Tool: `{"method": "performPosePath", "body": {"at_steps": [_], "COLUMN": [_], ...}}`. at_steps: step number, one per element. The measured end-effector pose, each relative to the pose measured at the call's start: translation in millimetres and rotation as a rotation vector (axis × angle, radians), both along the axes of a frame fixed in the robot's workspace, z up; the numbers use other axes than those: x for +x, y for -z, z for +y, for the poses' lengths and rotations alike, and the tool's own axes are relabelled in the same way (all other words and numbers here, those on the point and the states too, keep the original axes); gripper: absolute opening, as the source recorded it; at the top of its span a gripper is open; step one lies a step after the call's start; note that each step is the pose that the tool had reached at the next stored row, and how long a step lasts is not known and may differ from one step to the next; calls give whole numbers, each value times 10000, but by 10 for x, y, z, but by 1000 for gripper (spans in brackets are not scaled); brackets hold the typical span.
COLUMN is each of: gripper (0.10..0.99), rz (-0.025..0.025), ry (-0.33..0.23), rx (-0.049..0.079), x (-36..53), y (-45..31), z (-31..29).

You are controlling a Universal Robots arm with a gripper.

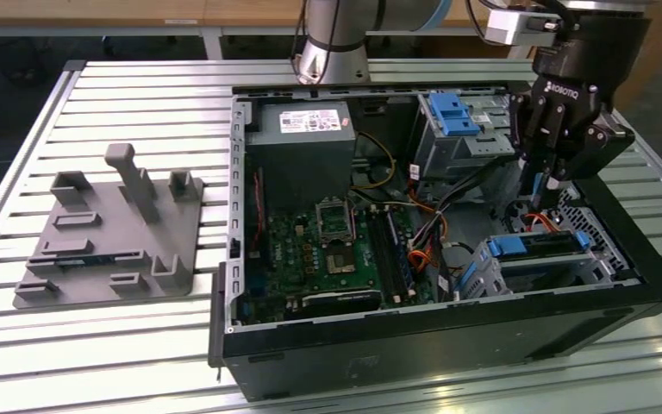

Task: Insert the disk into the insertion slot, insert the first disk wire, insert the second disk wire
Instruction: 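Insert the second disk wire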

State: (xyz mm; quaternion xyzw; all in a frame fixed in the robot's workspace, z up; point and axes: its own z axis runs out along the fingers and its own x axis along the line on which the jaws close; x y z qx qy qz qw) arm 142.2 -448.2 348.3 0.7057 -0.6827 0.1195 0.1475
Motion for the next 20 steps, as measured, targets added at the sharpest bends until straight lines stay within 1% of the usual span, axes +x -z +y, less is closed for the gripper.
{"method": "performPosePath", "body": {"at_steps": [4,8,10,11,12,15,16,17,18,19,20], "gripper": [357,357,357,357,357,357,357,357,357,357,357], "rz": [0,0,-1,-13,-35,-153,-214,-320,-396,-420,-425], "ry": [59,120,140,149,156,164,164,165,165,172,192], "rx": [-18,-47,-51,-51,-52,-62,-72,-77,-101,-126,-131], "x": [2,5,5,5,5,5,4,-4,-13,-22,-30], "y": [1,2,21,34,44,59,59,60,60,60,60], "z": [5,31,31,32,32,36,41,44,45,45,45]}}
